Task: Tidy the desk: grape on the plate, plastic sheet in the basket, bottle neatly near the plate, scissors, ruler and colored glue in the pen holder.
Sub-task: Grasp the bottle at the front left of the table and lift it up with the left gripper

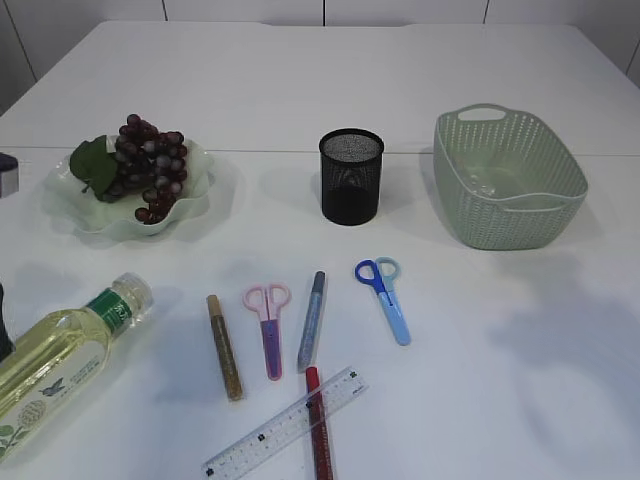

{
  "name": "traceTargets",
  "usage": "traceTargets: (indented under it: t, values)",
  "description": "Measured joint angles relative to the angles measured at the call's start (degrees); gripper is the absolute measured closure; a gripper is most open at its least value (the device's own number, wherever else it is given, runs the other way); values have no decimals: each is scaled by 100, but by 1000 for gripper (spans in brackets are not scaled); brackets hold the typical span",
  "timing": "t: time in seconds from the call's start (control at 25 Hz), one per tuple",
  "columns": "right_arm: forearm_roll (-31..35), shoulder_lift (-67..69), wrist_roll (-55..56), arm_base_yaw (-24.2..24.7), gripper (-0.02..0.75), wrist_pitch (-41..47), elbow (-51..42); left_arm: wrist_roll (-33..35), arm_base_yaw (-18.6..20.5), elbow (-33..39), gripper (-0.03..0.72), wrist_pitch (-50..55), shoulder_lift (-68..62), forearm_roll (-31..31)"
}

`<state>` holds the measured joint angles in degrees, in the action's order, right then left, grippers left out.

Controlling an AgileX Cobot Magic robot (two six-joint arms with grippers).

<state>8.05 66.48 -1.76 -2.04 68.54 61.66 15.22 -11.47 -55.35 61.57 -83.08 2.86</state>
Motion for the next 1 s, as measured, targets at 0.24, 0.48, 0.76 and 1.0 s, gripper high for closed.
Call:
traceTargets:
  t: [0.24, 0.48, 0.76, 1.0]
  values:
    - [-11, -159, -53, 0, 230, 21, -468, -60, 0, 395, 85, -566, 0, -344]
    - [-11, -185, -67, 0, 230, -3, -518, -64, 0, 395, 84, -799, -29, -358]
    - [-11, -185, -76, 0, 231, -26, -518, -64, -272, 395, 82, -868, -778, -386]
    - [-11, -185, -80, 0, 231, -26, -518, -125, -295, 395, 82, -1134, -1012, -586]
